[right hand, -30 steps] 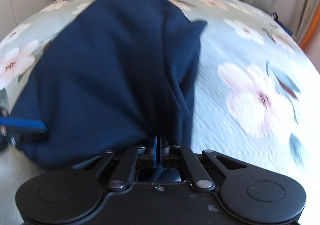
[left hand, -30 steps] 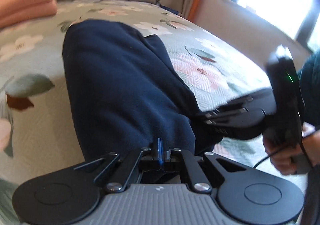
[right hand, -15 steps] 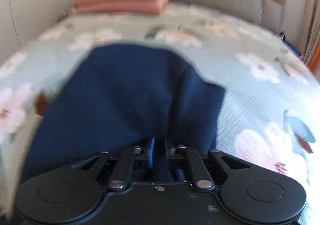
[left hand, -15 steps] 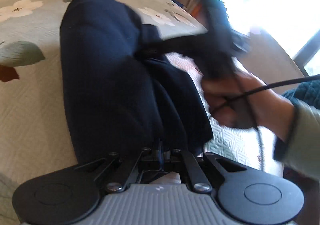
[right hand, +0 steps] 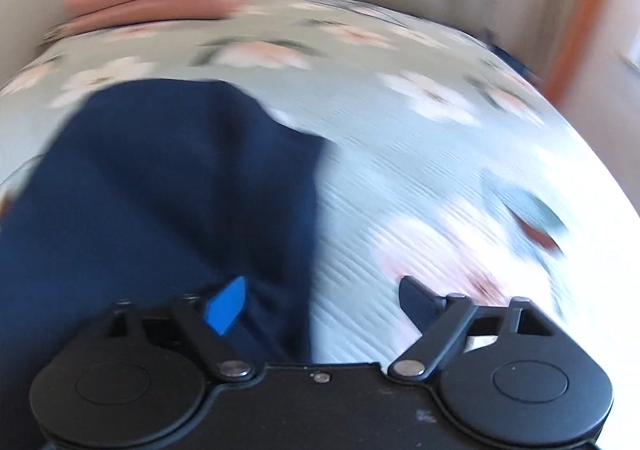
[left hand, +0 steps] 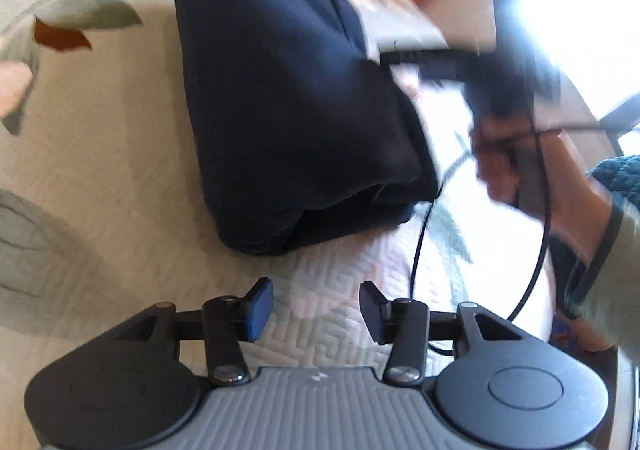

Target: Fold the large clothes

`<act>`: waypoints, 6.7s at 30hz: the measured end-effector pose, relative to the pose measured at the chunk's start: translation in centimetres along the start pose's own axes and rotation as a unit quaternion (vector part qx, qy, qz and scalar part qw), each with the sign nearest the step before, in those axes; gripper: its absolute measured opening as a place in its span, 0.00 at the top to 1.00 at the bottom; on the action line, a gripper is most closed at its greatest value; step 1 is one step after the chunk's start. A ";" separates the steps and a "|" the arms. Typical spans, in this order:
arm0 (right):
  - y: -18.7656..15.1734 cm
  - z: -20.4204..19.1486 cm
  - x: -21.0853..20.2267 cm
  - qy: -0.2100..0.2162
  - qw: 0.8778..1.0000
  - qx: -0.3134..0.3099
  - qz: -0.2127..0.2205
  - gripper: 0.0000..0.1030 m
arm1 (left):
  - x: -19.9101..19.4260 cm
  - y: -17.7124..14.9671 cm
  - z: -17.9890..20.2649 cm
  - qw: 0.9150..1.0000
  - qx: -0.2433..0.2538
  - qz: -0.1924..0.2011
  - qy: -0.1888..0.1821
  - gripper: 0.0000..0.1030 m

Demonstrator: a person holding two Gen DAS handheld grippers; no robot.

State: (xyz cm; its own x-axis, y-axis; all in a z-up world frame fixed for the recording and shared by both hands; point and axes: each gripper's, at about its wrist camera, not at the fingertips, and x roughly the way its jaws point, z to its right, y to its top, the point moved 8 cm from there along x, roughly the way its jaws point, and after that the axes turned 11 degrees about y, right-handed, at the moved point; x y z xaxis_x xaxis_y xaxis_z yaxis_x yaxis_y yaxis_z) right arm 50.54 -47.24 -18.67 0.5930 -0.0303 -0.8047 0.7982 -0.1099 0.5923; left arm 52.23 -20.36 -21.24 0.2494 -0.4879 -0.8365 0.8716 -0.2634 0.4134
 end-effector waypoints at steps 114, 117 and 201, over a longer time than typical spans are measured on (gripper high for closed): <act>-25.8 -21.3 -19.6 0.183 0.982 -0.025 0.046 1.00 | -14.0 -21.2 -2.5 0.980 0.095 0.166 0.055 0.83; -27.7 -18.4 -19.6 0.182 0.983 0.002 0.039 1.00 | -14.2 -22.5 -2.9 0.980 0.088 0.178 0.021 0.82; -32.7 -24.0 -43.3 0.086 0.994 0.014 0.073 0.07 | -32.3 -30.6 4.4 0.916 -0.025 0.239 0.320 0.00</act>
State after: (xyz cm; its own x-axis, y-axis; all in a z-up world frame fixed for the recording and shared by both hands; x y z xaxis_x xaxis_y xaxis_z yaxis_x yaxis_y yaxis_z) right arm 1.33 -18.50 -2.17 0.7132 0.1211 -0.6905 0.7008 -0.1450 0.6984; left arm 15.64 -0.14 -5.28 0.7907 0.0547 -0.6097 0.6119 -0.1008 0.7845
